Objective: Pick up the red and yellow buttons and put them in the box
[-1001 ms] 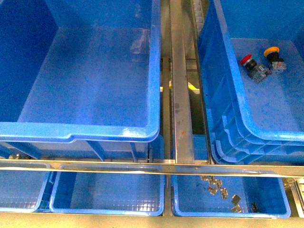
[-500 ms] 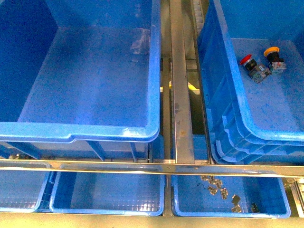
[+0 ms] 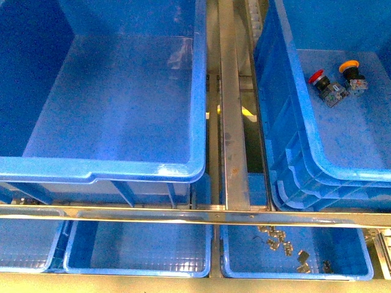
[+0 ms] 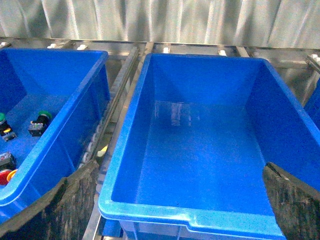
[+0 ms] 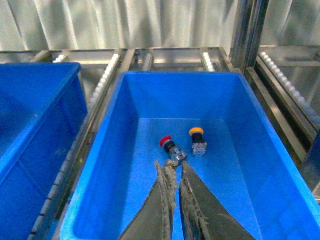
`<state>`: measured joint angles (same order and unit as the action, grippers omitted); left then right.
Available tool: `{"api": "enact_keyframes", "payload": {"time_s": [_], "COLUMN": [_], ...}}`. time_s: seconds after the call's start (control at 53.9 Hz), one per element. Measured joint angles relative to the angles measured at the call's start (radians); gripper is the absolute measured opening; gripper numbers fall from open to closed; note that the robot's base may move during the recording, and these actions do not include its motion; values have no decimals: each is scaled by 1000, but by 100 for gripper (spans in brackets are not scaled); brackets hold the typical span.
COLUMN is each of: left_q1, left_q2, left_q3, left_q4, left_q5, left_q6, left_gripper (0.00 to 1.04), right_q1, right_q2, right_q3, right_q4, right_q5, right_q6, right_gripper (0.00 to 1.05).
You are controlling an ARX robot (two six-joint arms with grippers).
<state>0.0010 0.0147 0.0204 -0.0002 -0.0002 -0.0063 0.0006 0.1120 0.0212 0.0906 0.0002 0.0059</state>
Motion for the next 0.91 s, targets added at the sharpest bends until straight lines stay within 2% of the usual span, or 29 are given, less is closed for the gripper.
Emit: {"api": "enact_keyframes", "payload": {"time_s": [0.074, 0.5, 0.593, 0.908], "left_q1": [0, 0, 0, 0], "left_q2": [0, 0, 0, 0], "left_q3": [0, 0, 0, 0], "left_q4": [0, 0, 0, 0], "left_q5": [0, 0, 0, 0], "left_q6": [0, 0, 0, 0], "left_gripper": [97, 97, 97, 97], "right_q1": [0, 0, 0, 0], "right_q2": [-88, -107, -107, -107], "right_q3": [0, 0, 0, 0], "right_q4": [-82, -89, -89, -89], "right_q5": [1, 0, 0, 0], "right_q6": [0, -2, -2, -2], "right_gripper": [4, 5, 24, 78]}}
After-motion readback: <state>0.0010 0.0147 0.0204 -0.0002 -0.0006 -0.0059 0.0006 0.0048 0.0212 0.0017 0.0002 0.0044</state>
